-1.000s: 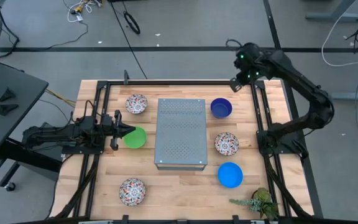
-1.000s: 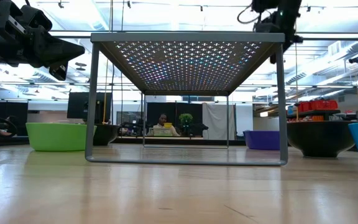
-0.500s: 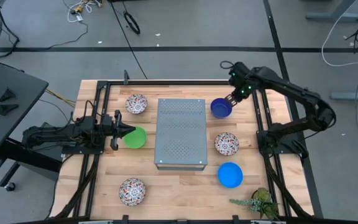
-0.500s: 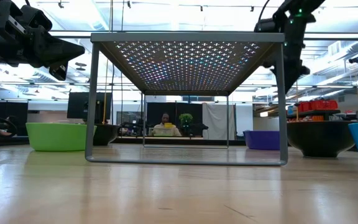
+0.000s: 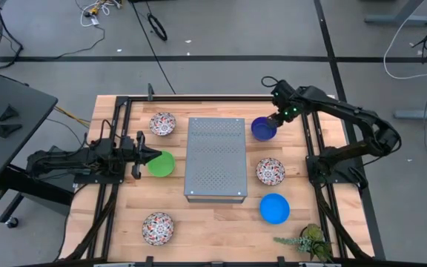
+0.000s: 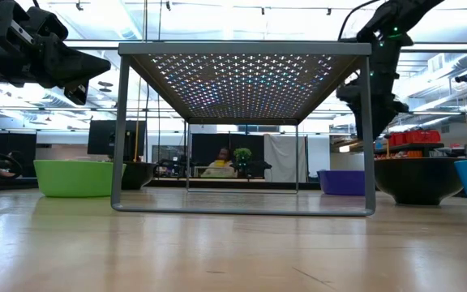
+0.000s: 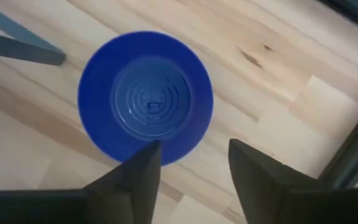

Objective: Pick & Place Mini bowls
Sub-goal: Put the dark blue bowl on the shelf

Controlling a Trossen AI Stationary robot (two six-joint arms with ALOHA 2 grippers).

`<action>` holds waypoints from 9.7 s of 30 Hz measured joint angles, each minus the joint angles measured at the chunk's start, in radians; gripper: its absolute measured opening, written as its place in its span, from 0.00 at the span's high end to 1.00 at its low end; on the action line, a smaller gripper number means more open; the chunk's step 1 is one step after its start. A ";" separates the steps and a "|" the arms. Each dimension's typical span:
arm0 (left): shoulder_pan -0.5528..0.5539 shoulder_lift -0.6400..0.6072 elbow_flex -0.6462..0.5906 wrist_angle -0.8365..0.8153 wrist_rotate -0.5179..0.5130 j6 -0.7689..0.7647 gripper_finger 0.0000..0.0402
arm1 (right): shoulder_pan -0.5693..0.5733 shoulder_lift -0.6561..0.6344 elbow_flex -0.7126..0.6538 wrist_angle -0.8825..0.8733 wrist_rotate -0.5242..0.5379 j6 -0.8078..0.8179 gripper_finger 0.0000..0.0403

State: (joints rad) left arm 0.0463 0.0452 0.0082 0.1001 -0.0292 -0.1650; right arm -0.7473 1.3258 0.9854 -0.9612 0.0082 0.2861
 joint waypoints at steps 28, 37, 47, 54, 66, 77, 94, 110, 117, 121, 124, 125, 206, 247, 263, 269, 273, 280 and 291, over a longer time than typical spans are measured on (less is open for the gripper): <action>0.000 0.000 0.000 0.000 0.000 0.000 0.97 | 0.000 0.000 -0.283 0.320 -0.049 0.343 0.49; 0.000 0.000 0.000 0.000 0.000 0.000 0.97 | 0.000 0.000 -0.291 0.356 -0.051 0.392 0.55; 0.000 0.000 0.000 0.000 0.000 0.000 0.97 | 0.000 0.000 -0.291 0.356 -0.051 0.425 0.71; 0.000 0.000 0.000 0.000 0.000 0.000 0.97 | 0.000 0.000 -0.291 0.353 -0.051 0.439 0.81; 0.000 0.000 0.000 0.000 0.000 0.000 0.97 | 0.000 0.000 -0.291 0.332 -0.052 0.439 0.94; 0.000 0.000 0.000 0.000 0.000 0.000 0.97 | 0.000 0.000 -0.291 0.332 -0.069 0.442 0.99; 0.000 0.000 0.000 0.000 0.000 0.000 0.97 | -0.010 -0.087 -0.291 0.330 -0.102 0.409 1.00; 0.000 0.000 0.000 0.000 0.000 0.000 0.97 | -0.022 -0.440 -0.291 0.294 -0.152 0.460 1.00; 0.000 0.000 0.000 0.000 0.000 0.000 0.97 | -0.021 -0.582 -0.290 0.329 -0.257 0.531 1.00; 0.000 0.000 0.000 0.000 0.000 0.000 0.97 | -0.020 -0.621 -0.290 0.395 -0.311 0.595 1.00; 0.000 0.000 0.000 0.000 0.000 0.000 0.97 | -0.001 -0.631 -0.288 0.461 -0.337 0.644 1.00; 0.000 0.000 0.000 0.000 0.000 0.000 0.97 | 0.008 -0.631 -0.282 0.473 -0.338 0.658 1.00; 0.000 0.000 0.000 0.000 0.000 0.000 0.97 | 0.438 0.076 0.396 0.274 -0.243 0.365 1.00; 0.000 0.000 0.000 0.000 0.000 0.000 0.97 | 0.664 0.075 0.396 0.389 -0.404 -0.432 1.00; 0.000 0.000 0.000 0.000 0.000 0.000 0.97 | 0.676 0.233 0.669 -0.026 -0.164 -0.373 1.00; 0.000 0.000 0.000 0.000 0.000 0.000 0.97 | 0.676 0.267 0.703 -0.081 -0.140 -0.374 1.00; 0.000 0.000 0.000 0.001 0.000 0.000 0.97 | 0.676 0.272 0.704 -0.114 -0.138 -0.342 1.00; 0.000 0.000 0.000 0.000 0.000 0.000 0.97 | 0.643 0.275 0.704 -0.115 -0.087 -0.071 1.00; 0.000 0.000 0.000 0.000 0.000 0.000 0.97 | 0.490 0.275 0.704 -0.117 -0.103 0.217 1.00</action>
State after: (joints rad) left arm 0.0461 0.0452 0.0082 0.0998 -0.0293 -0.1650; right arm -0.2569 1.6009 1.6894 -1.0779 -0.0950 0.5029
